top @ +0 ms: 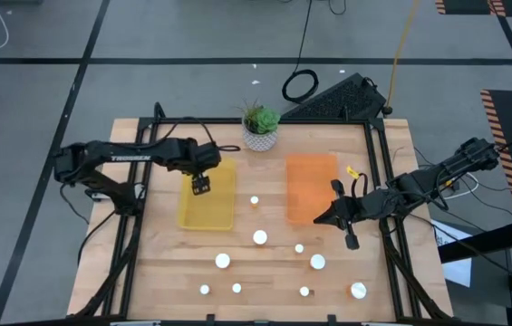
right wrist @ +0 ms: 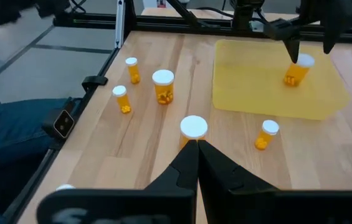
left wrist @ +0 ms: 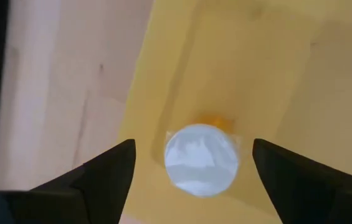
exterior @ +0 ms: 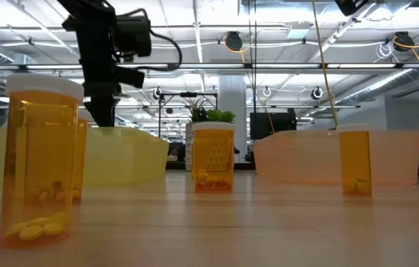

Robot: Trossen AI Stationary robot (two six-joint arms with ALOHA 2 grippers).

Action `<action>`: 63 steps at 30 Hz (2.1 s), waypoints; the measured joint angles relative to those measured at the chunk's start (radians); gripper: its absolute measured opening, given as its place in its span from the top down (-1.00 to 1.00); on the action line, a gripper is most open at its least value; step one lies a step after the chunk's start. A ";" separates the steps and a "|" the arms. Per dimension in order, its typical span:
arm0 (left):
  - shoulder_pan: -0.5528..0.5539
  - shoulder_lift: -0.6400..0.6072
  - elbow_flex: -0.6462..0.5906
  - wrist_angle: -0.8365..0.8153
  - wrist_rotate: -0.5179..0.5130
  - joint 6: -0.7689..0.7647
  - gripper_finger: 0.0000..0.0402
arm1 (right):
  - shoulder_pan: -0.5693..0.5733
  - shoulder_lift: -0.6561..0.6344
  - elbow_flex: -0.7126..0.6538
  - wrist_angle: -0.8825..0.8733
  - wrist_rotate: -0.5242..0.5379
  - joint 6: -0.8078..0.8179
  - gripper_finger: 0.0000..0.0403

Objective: Pick and place medicine bottles into bin by pill shape (circle, oval)
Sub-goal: Put the large medicine bottle into the yellow bin

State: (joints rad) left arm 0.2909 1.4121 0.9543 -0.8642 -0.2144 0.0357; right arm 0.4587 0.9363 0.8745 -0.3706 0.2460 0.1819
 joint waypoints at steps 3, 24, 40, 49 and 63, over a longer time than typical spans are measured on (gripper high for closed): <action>-0.015 -0.066 0.000 0.009 -0.004 -0.008 -0.64 | 0.000 0.000 0.000 0.000 0.067 0.006 1.00; -0.363 -0.288 0.001 0.261 -0.157 -0.192 -0.64 | -0.076 0.254 0.000 0.178 0.018 0.111 1.00; -0.516 -0.287 0.001 0.443 -0.151 -0.108 -0.63 | -0.113 0.365 0.000 0.174 -0.068 0.172 1.00; -0.544 -0.286 0.001 0.476 -0.123 -0.116 -0.63 | 0.012 0.387 0.001 0.152 -0.001 0.304 1.00; -0.627 -0.016 0.272 0.369 -0.116 -0.072 -0.63 | 0.094 0.392 0.001 0.149 0.094 0.329 1.00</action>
State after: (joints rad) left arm -0.3357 1.3958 1.2266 -0.4952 -0.3307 -0.0363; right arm 0.5529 1.3285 0.8757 -0.2220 0.3396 0.5114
